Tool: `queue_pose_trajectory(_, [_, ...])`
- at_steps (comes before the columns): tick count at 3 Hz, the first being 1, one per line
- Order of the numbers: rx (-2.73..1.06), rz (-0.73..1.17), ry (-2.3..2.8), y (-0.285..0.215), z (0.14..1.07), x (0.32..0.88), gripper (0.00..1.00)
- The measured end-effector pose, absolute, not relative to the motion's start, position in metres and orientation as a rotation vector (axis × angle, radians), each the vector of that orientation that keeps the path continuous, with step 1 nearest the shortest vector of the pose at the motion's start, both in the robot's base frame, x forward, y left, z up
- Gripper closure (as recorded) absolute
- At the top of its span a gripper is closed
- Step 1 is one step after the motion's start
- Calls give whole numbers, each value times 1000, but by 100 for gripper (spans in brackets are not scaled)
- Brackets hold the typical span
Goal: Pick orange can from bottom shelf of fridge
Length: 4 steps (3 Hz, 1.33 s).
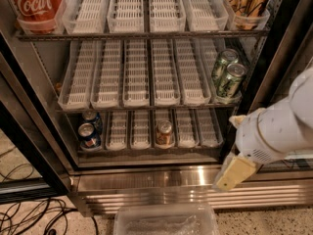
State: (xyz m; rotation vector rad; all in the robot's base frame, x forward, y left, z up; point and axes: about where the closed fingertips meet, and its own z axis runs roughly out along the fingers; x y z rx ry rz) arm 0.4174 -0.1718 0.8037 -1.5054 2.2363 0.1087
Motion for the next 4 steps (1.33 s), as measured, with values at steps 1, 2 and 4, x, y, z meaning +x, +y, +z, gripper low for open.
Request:
queue_pose_trajectory(1, [-1441,172,2177,-153,767,425,0])
queue_pose_trajectory(2, [-1420,146,2158,-153,772,433,0])
queue_pose_trajectory(4, [-1377,169,2141,-147,758,435,0])
